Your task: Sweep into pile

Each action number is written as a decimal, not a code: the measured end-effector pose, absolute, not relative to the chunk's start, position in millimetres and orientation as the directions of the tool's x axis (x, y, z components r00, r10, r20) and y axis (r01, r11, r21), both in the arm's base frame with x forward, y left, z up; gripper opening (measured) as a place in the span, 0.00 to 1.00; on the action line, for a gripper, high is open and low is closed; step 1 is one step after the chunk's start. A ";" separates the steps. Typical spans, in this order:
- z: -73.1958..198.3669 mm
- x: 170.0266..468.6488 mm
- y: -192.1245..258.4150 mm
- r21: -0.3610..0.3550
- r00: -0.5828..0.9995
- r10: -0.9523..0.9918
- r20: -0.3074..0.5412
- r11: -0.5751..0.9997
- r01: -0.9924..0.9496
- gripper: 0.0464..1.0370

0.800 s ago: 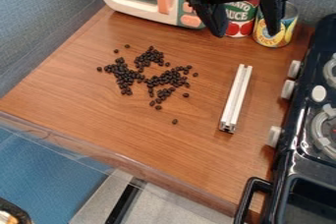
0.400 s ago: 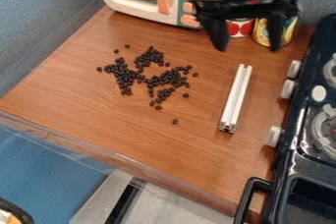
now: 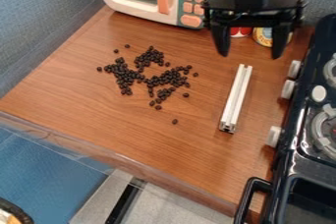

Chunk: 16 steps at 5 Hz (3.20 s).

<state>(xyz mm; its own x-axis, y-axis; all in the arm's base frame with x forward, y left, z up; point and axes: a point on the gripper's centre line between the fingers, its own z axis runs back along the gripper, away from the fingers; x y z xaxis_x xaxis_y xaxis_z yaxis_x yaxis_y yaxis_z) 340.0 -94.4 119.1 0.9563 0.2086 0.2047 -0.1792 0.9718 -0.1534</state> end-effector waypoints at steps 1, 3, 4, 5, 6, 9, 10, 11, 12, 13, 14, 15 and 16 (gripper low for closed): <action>107.6 344.6 -83.8 -0.138 0.960 0.208 0.189 0.973 -0.183 0.96; 75.3 341.7 -69.8 -0.121 0.960 0.209 0.186 0.974 -0.189 0.96; 69.7 341.7 -68.2 -0.131 0.956 0.206 0.209 0.975 -0.181 0.96; 58.6 342.7 -67.6 -0.150 0.940 0.218 0.264 0.972 -0.183 0.96; 50.5 348.9 -69.3 -0.166 0.931 0.235 0.281 0.967 -0.194 0.96; 33.9 372.8 -88.8 -0.186 0.929 0.243 0.278 0.963 -0.196 0.96; 31.8 374.0 -92.9 -0.182 0.931 0.238 0.278 0.964 -0.192 0.93; 30.0 373.1 -94.7 -0.175 0.931 0.241 0.275 0.964 -0.198 0.66; 29.8 374.6 -95.2 -0.187 0.923 0.257 0.285 0.960 -0.209 0.38; 29.5 374.6 -94.2 -0.182 0.922 0.260 0.287 0.960 -0.214 0.30; 29.3 374.0 -94.6 -0.181 0.923 0.260 0.284 0.960 -0.215 0.30; 28.3 374.5 -84.3 -0.173 0.924 0.269 0.273 0.958 -0.228 0.30; 25.9 374.3 -77.0 -0.164 0.931 0.268 0.248 0.959 -0.233 0.30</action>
